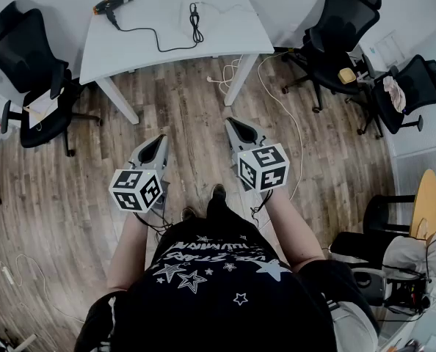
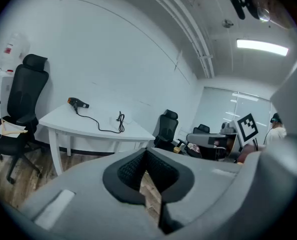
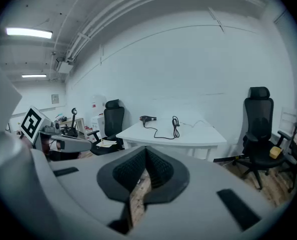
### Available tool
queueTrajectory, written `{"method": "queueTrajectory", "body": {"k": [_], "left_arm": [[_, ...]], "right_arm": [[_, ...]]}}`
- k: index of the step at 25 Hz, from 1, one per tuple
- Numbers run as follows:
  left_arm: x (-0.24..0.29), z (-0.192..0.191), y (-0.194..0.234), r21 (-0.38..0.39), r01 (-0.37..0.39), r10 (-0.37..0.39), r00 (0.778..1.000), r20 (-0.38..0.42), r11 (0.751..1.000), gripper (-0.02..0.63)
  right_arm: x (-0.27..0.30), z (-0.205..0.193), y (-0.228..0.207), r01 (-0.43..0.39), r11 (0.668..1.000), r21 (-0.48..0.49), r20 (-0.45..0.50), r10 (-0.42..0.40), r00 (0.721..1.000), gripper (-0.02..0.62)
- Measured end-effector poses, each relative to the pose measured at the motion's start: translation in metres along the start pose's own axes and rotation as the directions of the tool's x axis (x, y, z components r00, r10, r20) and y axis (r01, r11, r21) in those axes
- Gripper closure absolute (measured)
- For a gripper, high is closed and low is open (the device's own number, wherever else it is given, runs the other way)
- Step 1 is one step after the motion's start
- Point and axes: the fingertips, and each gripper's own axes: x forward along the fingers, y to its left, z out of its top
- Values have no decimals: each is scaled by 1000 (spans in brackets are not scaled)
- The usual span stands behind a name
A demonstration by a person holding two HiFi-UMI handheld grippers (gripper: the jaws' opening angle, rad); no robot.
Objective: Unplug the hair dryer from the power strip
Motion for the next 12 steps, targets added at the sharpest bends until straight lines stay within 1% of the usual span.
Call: {"method": "queueTrajectory", "body": {"k": [8, 12], "left_arm": [[-6, -1, 1, -11, -1, 1, 1000, 9, 1000, 600], [-14, -9, -3, -9, 11, -11, 1000, -3, 1000, 600]], "right_arm": [[-7, -2, 5, 14, 1000, -12, -5, -14, 1000, 588], [-8, -7, 19, -1, 1000, -20, -16, 0, 1000, 588]]}}
